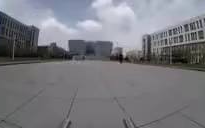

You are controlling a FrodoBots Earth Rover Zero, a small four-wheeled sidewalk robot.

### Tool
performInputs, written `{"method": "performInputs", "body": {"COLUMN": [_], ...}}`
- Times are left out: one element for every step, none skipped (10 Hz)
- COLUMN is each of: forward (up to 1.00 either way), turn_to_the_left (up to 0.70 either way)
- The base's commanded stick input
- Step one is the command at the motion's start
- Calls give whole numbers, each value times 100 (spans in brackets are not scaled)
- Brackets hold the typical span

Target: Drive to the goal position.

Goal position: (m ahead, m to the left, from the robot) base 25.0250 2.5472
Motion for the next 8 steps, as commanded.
{"method": "performInputs", "body": {"forward": [100,100,100,100,100,100,100,100], "turn_to_the_left": [-32,0,0,0,0,0,0,0]}}
